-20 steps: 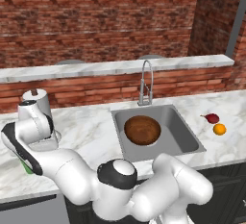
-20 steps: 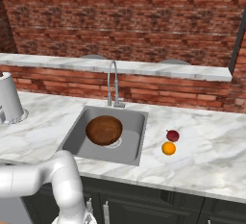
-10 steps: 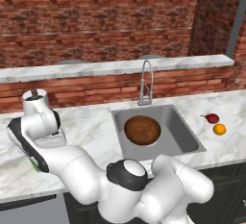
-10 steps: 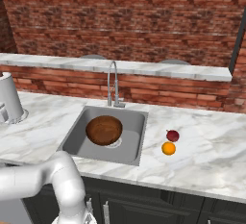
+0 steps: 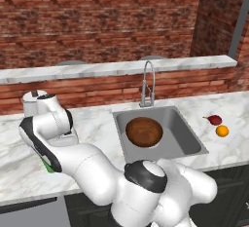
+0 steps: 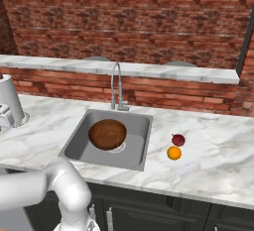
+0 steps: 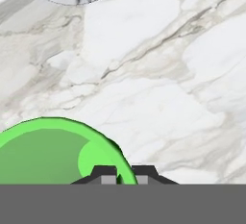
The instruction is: Remove the orange and pear from the sink. Then move the bowl and cup from the counter to the sink for washing.
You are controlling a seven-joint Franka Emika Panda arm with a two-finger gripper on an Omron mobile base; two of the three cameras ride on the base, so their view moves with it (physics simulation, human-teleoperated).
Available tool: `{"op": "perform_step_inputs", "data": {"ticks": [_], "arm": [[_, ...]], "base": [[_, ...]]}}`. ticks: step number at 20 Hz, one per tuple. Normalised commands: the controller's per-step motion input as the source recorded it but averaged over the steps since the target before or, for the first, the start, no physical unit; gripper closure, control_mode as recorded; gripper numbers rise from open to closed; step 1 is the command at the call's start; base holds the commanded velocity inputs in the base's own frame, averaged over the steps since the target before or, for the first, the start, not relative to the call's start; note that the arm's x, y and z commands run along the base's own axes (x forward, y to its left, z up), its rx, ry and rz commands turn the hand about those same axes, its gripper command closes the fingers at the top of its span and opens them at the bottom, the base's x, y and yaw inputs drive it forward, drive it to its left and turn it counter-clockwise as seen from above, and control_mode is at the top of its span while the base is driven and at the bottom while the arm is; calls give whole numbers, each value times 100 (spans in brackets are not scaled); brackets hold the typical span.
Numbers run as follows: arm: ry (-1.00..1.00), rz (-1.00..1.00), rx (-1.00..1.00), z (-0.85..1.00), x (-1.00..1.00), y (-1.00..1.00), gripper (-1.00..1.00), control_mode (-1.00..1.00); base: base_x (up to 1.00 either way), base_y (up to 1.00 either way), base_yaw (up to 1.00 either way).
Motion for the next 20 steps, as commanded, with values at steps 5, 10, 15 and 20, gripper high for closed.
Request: {"op": "perform_step_inputs", "data": {"ticks": [5, 10, 15, 20], "arm": [[0, 0, -1, 9, -12, -41, 100, -100], [0, 0, -1, 9, -8, -38, 100, -100], [0, 0, 0, 8, -4, -37, 100, -100], [0, 0, 0, 7, 0, -36, 100, -100]], "base": [[0, 0, 0], [0, 0, 0], [0, 0, 0], [0, 0, 0]]}}
